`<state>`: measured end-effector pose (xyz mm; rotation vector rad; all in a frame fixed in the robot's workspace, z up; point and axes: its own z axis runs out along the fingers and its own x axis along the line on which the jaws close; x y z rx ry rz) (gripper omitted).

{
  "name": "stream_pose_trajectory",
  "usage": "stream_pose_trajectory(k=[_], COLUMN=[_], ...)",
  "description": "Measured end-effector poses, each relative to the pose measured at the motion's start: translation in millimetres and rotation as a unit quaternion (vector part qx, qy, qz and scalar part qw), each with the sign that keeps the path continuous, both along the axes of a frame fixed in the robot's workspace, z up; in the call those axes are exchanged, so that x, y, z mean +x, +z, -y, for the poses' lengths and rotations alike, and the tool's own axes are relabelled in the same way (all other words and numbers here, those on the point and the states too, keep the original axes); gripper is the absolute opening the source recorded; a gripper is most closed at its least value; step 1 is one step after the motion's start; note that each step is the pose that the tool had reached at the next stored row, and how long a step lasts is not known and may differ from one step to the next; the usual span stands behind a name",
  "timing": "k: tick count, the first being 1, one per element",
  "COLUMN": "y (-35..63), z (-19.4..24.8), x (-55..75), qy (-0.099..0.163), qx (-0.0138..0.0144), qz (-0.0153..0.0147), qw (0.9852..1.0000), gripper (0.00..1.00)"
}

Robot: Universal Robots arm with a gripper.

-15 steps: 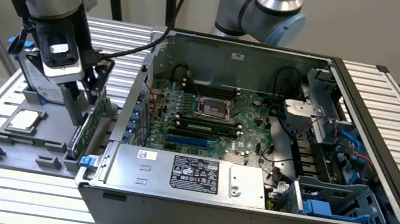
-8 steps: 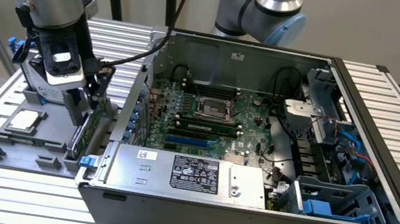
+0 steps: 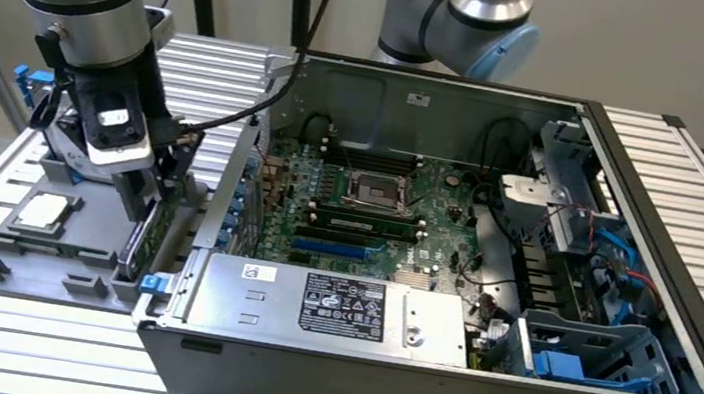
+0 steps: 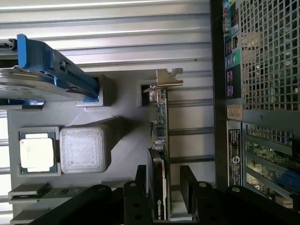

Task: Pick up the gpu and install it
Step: 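Pick up the gpu and move the gpu toward the slot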

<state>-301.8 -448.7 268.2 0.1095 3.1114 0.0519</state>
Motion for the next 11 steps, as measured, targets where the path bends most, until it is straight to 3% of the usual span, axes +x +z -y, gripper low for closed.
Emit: stream_pose_trajectory(k=[11], y=[-19.1], z=[3.6], x=[-0.1], qy=[0.0], qx=[-0.0003], qz=[-0.0002], qw=[1.0], gripper=[0.42])
